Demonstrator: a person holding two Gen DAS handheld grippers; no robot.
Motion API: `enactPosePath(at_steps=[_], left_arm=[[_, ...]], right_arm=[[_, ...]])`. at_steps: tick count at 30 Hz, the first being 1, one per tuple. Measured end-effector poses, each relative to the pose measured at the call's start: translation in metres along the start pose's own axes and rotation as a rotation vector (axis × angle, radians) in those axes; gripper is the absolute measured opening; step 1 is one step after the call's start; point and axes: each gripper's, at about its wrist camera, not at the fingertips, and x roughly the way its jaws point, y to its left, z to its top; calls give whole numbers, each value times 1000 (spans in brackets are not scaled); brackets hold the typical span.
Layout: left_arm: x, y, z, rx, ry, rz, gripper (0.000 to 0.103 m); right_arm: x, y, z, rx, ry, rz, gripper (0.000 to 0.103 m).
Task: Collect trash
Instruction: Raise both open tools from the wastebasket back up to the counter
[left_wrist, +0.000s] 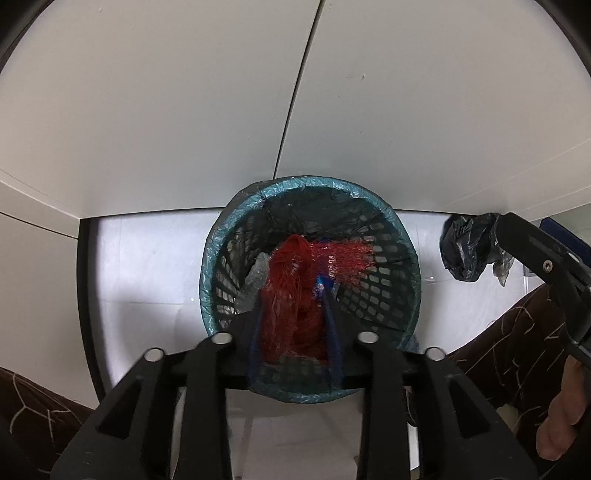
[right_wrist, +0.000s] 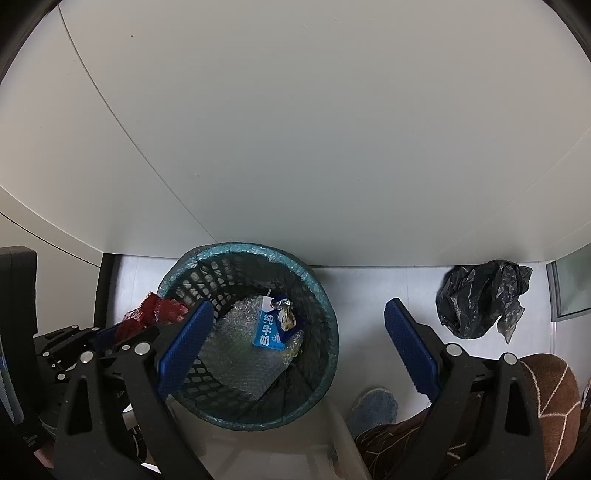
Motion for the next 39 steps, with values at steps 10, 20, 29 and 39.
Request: enactPosePath(at_steps=[10,20,29,39], left_arm=[[-9,1,1,-1,-30,20,61],[-65,-3,2,-6,-141,15,95],[-149,-12,6,-1,-254,32,97],[-259,-21,7,1,-382,91,97]], right_arm=[[-1,1,-2,-6,-7,-5,90],[-51,-9,5,-12,-64,16,90],[-134,-12,16,-72,-183,44,90],[-243,-20,39,-75,-333,98,90]])
